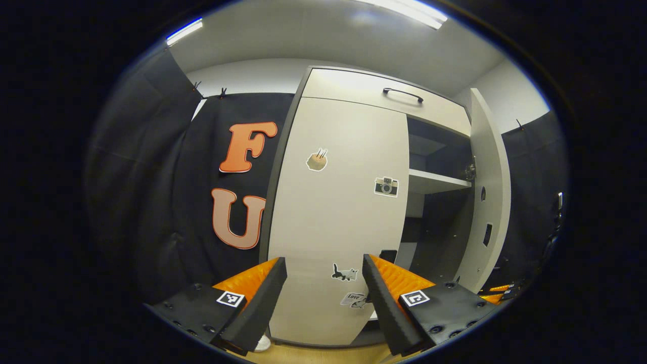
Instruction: Open the right door of the double-door shoe cabinet with the right hand, and open the left door with the left hand.
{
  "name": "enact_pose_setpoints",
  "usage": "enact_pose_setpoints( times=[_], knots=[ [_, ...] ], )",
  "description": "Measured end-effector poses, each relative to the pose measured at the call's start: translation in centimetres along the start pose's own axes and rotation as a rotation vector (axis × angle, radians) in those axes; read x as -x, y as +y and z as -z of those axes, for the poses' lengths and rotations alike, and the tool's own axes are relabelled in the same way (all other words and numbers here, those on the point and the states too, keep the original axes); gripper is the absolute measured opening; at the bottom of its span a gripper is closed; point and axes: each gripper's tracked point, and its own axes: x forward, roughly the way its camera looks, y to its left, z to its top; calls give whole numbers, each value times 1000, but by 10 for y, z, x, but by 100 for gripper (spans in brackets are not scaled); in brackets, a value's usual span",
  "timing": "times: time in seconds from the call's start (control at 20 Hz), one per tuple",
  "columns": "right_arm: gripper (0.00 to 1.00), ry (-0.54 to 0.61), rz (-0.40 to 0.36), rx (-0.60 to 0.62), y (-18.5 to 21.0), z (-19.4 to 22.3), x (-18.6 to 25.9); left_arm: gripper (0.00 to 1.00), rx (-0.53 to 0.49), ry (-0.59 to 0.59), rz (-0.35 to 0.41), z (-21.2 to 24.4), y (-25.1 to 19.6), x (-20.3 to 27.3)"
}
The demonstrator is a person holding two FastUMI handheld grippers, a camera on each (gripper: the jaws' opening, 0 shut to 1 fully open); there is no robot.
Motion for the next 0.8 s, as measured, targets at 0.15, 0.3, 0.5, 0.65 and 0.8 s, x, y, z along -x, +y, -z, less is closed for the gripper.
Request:
enact_pose_setpoints(
  times=[0.15,0.3,0.5,0.65,0.8],
  knots=[
    [18,-7,11,-1,-4,0,4,96,12,12,11,4,-2,-3],
    [18,-9,25,12,-9,0,7,96,12,27,18,11,-6,-5],
    [17,-15,26,9,-13,0,10,96,5,32,27,14,-10,-7],
    [17,-20,30,9,-16,0,12,96,0,31,27,15,-11,-10],
    [17,-29,48,21,-23,-1,14,96,4,35,38,18,-14,-12]
  ],
)
